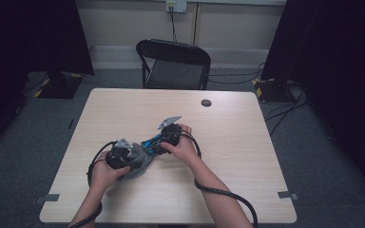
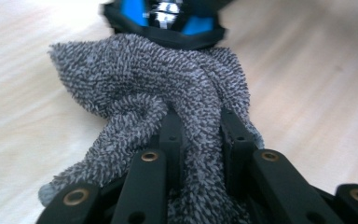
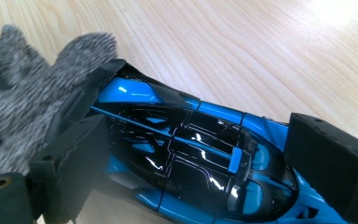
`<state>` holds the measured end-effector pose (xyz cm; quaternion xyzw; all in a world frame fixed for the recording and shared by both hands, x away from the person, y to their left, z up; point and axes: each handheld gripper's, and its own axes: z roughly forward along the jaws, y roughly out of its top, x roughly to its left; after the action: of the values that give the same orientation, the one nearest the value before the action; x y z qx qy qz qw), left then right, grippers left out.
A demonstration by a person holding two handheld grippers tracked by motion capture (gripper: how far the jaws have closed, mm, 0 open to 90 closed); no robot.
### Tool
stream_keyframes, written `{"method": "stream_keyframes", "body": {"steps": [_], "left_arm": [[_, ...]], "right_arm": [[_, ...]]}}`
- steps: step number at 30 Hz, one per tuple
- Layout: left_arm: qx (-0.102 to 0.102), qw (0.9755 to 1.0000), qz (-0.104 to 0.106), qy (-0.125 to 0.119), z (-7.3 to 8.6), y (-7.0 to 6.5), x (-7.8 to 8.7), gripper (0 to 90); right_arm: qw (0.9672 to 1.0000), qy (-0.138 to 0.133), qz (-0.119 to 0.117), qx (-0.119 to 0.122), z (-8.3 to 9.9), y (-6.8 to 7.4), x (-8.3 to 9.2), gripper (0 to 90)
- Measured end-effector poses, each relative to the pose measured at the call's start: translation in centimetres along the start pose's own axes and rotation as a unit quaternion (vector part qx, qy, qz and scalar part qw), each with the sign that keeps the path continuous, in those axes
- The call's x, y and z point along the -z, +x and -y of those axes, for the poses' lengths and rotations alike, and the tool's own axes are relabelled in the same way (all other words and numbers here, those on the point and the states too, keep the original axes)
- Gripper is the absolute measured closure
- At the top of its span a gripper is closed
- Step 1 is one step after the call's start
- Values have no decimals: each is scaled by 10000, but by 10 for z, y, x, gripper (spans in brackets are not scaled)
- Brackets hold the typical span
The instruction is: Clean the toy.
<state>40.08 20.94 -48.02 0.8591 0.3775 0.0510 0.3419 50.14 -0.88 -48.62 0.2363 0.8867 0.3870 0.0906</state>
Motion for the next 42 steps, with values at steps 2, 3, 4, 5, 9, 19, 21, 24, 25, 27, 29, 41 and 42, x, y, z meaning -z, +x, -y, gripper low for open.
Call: {"method": "stream_keyframes", "body": {"steps": [2, 3, 4, 5, 9, 19, 21, 24, 25, 27, 29, 41, 42], "left_arm": [[-31, 9999, 92, 32, 0, -4, -1, 743], [-71, 9999, 118, 45, 0, -7, -1, 743], [-96, 9998, 149, 45, -1, -8, -1, 743], [-88, 9998, 175, 59, -1, -11, -2, 743], [-147, 9996, 215, 78, -3, -16, -4, 743], [-279, 9989, 341, 143, -6, -27, -7, 742], [-302, 9988, 371, 141, -6, -28, -8, 741], [-338, 9983, 456, 147, -6, -31, -9, 741], [-350, 9981, 479, 141, -7, -33, -9, 741], [-388, 9976, 551, 157, -8, -36, -10, 741], [-435, 9970, 618, 155, -9, -39, -11, 741], [-787, 9931, 857, -116, -18, -52, 7, 738], [-770, 9934, 837, -154, -18, -51, 10, 738]], "right_arm": [[10000, -9, 5, -6, 0, 0, 0, 68], [10000, -34, 5, -2, 1, 0, 0, 67], [10000, -42, 7, -1, 1, 0, 0, 68], [10000, -48, 11, -2, 1, 0, 0, 68], [10000, -45, 24, -15, 1, 1, 0, 68], [10000, 1, 30, -42, 1, 0, 1, 68], [10000, 15, 28, -51, 0, 0, 1, 68], [10000, 10, 32, -54, 0, 0, 1, 68], [10000, 5, 32, -54, 1, 0, 1, 68], [10000, -17, 32, -52, 1, 0, 1, 68], [10000, -9, 32, -53, 1, -1, 1, 68], [9998, 82, 36, -153, 1, -3, 3, 70], [9998, 88, 41, -154, 1, -3, 3, 70]]}}
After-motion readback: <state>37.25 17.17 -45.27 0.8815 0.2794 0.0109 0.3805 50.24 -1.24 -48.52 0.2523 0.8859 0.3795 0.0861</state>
